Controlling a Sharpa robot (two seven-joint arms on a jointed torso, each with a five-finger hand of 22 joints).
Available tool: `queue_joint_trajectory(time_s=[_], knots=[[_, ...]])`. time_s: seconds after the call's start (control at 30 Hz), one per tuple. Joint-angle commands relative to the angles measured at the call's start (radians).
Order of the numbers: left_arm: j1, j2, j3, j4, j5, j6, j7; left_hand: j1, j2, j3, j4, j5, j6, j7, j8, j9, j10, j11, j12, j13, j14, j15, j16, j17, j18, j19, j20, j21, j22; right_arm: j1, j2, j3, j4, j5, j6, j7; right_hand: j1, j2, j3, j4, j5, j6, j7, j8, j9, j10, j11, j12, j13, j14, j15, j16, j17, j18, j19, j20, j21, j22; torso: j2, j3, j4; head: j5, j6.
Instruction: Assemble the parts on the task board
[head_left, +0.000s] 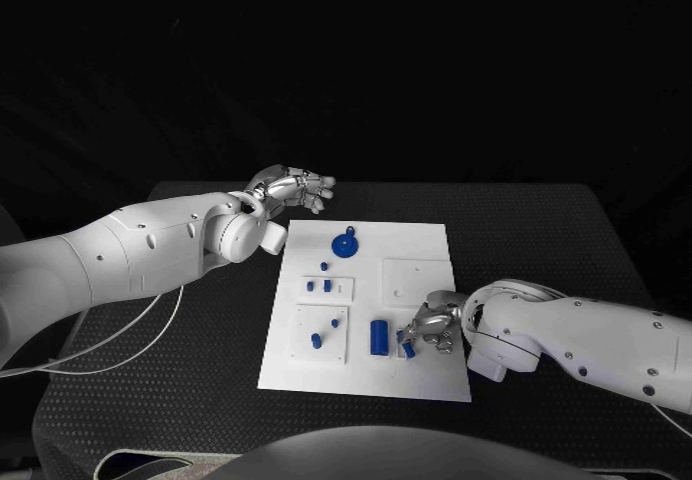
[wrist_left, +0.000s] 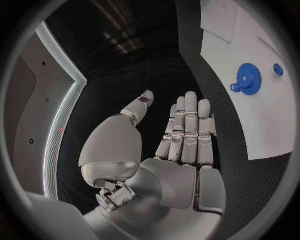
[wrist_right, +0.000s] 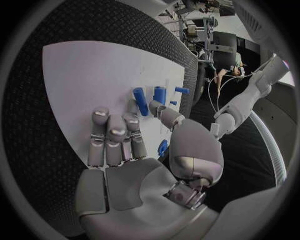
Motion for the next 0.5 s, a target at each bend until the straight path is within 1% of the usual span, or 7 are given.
queue_joint_trajectory(time_s=[0.03,0.07,0.17,0.2,0.3,0.5], knots=[[0.001,0.001,0.001,0.002,-0.002,0.013,0.007,-0.005,0.003,0.002,0.005,0.002,-0.010,0.000,-0.001,-0.002,-0.002,0.005,0.002,-0.001,0.004,0.002,-0.007,0.001,0.013,-0.004,-0.002,-0.006,0.001,-0.002,0.003,0.001,0.007,0.000,0.014,0.035,-0.001,0.013,0.001,0.003,0.000,0.013,-0.003,0.005,0.002,0.000,-0.008,-0.003,0.000,-0.004,-0.006,0.007,-0.002,0.013,-0.003,0.002,-0.004,0.000,0.000,-0.0004,0.0005,-0.001,-0.001],[0.001,0.001,0.001,0.002,-0.002,0.013,0.006,-0.005,0.003,0.002,0.005,0.002,-0.010,0.000,-0.001,-0.002,-0.002,0.005,0.002,-0.001,0.004,0.002,-0.007,0.001,0.013,-0.004,-0.002,-0.006,0.001,-0.002,0.003,0.001,0.007,-0.001,0.015,0.037,-0.004,0.032,0.002,0.000,0.006,0.025,-0.006,0.011,0.004,0.002,-0.012,-0.003,0.000,-0.004,-0.008,0.007,-0.002,0.013,-0.005,0.002,-0.004,0.001,0.000,-0.0006,0.0005,-0.002,-0.002],[0.001,0.001,0.001,0.003,-0.002,0.013,0.006,-0.005,0.002,0.002,0.005,0.002,-0.010,0.000,-0.001,-0.002,-0.002,0.005,0.002,-0.001,0.004,0.002,-0.007,0.002,0.013,-0.004,-0.002,-0.006,0.002,-0.002,0.002,0.001,0.008,-0.002,0.017,0.039,-0.011,0.060,0.006,-0.012,0.009,0.036,-0.012,0.015,0.003,0.004,-0.017,-0.003,0.001,-0.003,-0.013,0.008,-0.003,0.013,-0.007,0.002,-0.003,0.002,0.000,-0.0011,0.0008,-0.002,-0.002],[0.001,0.001,0.001,0.003,-0.002,0.013,0.006,-0.005,0.002,0.002,0.005,0.002,-0.010,0.000,-0.001,-0.002,-0.002,0.005,0.002,-0.001,0.004,0.002,-0.007,0.002,0.013,-0.004,-0.002,-0.006,0.002,-0.002,0.002,0.001,0.008,-0.003,0.018,0.039,-0.015,0.065,0.008,-0.013,0.009,0.039,-0.013,0.016,0.003,0.006,-0.017,-0.003,0.000,-0.003,-0.013,0.008,-0.003,0.013,-0.007,0.002,-0.002,0.002,0.001,-0.0009,0.0009,-0.002,-0.001],[0.001,0.000,0.001,0.003,-0.002,0.013,0.006,-0.005,0.002,0.002,0.005,0.002,-0.010,0.000,-0.001,-0.002,-0.002,0.005,0.003,-0.001,0.004,0.002,-0.008,0.002,0.013,-0.004,-0.002,-0.006,0.002,-0.002,0.002,0.001,0.008,-0.003,0.020,0.042,-0.026,0.073,0.018,-0.015,0.014,0.044,-0.015,0.017,0.001,0.009,-0.020,-0.004,0.000,-0.003,-0.015,0.009,-0.004,0.013,-0.007,0.002,-0.002,0.002,0.000,-0.0009,0.0007,-0.002,-0.001],[0.001,0.000,0.001,0.003,-0.002,0.014,0.003,-0.005,0.002,0.002,0.005,0.002,-0.010,0.000,-0.001,-0.002,-0.002,0.005,0.003,-0.001,0.004,0.002,-0.008,0.002,0.013,-0.004,-0.002,-0.007,0.002,-0.002,0.001,0.001,0.010,-0.001,0.026,0.046,-0.041,0.076,0.026,-0.021,0.023,0.050,-0.016,0.017,-0.003,0.013,-0.021,-0.005,0.000,-0.002,-0.016,0.009,-0.005,0.013,-0.007,0.002,-0.001,0.003,0.000,-0.0007,0.0009,-0.001,-0.002]])
